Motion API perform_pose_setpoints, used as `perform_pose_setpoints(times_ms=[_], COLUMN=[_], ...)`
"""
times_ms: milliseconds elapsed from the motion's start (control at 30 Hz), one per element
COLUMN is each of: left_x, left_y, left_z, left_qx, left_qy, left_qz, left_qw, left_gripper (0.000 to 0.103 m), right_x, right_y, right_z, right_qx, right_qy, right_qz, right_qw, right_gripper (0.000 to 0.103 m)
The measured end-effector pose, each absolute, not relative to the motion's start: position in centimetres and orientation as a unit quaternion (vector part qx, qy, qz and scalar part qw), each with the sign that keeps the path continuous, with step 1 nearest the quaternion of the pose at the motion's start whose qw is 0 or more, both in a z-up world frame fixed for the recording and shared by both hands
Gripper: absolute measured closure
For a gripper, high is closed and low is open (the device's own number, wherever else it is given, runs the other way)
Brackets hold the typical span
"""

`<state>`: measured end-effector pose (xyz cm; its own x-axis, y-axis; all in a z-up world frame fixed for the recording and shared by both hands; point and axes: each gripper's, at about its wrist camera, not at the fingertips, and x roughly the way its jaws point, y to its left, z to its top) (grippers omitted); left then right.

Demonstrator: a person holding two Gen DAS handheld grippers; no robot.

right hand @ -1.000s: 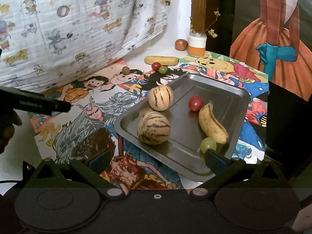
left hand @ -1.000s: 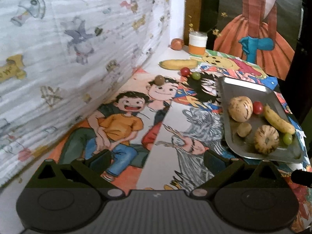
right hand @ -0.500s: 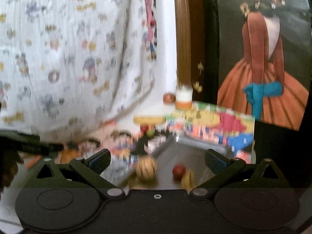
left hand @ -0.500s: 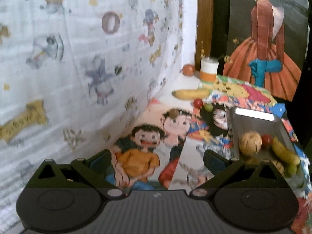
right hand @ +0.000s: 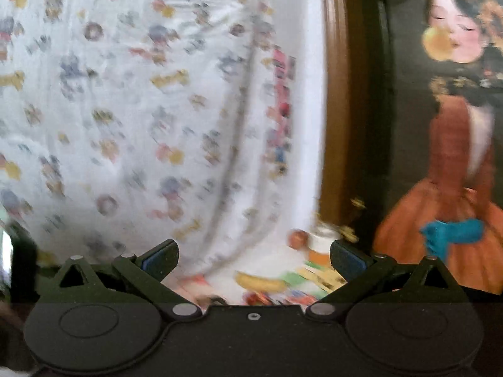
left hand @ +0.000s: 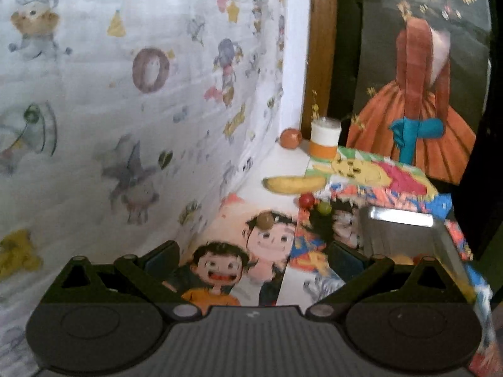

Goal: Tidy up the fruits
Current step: 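Move the left tool toward the small brown fruit while the right tool approaches the red tomato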

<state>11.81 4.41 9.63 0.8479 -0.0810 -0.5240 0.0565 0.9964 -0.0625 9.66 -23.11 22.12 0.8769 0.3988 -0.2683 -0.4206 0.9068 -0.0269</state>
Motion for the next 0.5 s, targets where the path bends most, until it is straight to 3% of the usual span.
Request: perform_pose_setpoints(times_ms=[200, 500], left_x=[13.5, 16.6], left_y=[3.8, 2.0], left_z=[10.5, 7.5], left_qx=[-0.051, -0.056], left_qy=[0.259, 0.297], left_qz=[-0.046, -0.044], left_qw=[0.963, 0.952], left_gripper=[0.0, 0.0], right_x=[13.9, 19.9], right_y=[-20.9, -19.4], right_z=[24.6, 20.6], right_qx=[-0.036, -0.09], right_qy=[0.113, 0.187], right_qz=[0.245, 0.252], right_qw=[0.962, 0.945], right_gripper=[0.001, 0.001])
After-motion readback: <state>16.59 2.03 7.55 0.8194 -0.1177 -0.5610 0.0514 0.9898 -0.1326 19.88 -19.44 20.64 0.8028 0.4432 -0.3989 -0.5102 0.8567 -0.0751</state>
